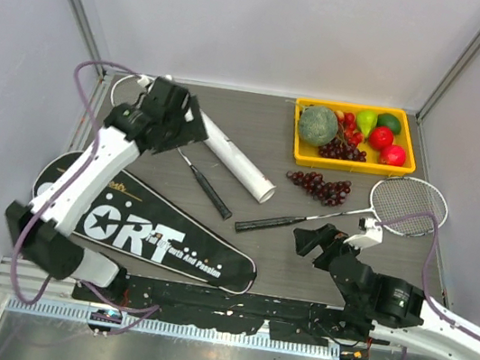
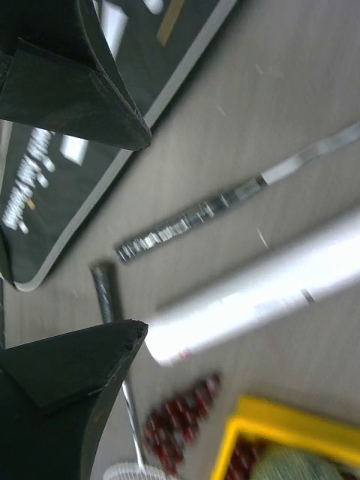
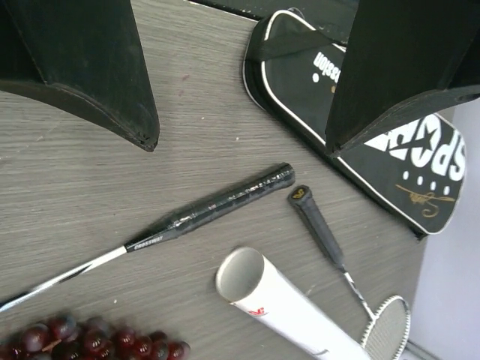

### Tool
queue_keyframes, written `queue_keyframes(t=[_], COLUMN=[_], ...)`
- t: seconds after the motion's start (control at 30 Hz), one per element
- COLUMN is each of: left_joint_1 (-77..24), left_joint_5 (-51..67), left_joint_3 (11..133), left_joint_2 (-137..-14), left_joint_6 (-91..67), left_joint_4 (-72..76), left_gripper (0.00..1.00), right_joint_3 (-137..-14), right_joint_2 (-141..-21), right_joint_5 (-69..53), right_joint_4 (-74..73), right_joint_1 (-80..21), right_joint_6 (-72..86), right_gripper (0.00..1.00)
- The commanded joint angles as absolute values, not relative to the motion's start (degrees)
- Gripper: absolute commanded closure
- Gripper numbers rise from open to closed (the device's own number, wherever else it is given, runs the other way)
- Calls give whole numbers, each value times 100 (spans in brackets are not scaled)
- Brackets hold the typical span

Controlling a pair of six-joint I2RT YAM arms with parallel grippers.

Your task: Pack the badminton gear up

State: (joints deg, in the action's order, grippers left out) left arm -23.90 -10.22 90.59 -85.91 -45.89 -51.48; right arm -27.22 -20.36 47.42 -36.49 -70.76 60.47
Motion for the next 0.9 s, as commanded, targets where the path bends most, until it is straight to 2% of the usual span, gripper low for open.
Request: queue_keyframes(t=[0.0, 0.1, 0.23, 0.33, 0.5, 0.57, 0.87], left_joint_1=[-2373, -2189, -1417, -950, -756, -625, -220], left_joint_5=[-1844, -2303, -1269, -896, -1134, -1038, -1073], left_joint_3=[7588, 6648, 5259, 4677, 4544, 4623, 4869], left_joint_2=[-7263, -6288, -5188, -4730, -4623, -4798, -5423], left_joint_6=[-4244, -4911, -5150, -4949, -4966, -5001, -4887], left_joint_4=[-5906, -6064, -5468, -5046, -5229, -5422, -5994], left_gripper=[2, 6, 8, 4, 3, 3, 2], right_joint_3=[-2787, -2646, -2224, -2109, -2188, -2267, -2557], right_joint_2=[-2478, -2759, -3110, -3759, -4841, -5246, -6494], right_joint_5=[4923, 4126, 2893, 2340, 1522, 1196, 792], right_joint_4=[-3221, -2288, -828, -194, 613, 720, 923], right_joint_1=[-7075, -7066, -7066, -7058, -6996, -6952, -6908], right_joint_6=[5658, 4136, 3263, 3217, 3007, 2945, 2637], right_gripper=[5, 4, 0, 11, 23, 23, 15])
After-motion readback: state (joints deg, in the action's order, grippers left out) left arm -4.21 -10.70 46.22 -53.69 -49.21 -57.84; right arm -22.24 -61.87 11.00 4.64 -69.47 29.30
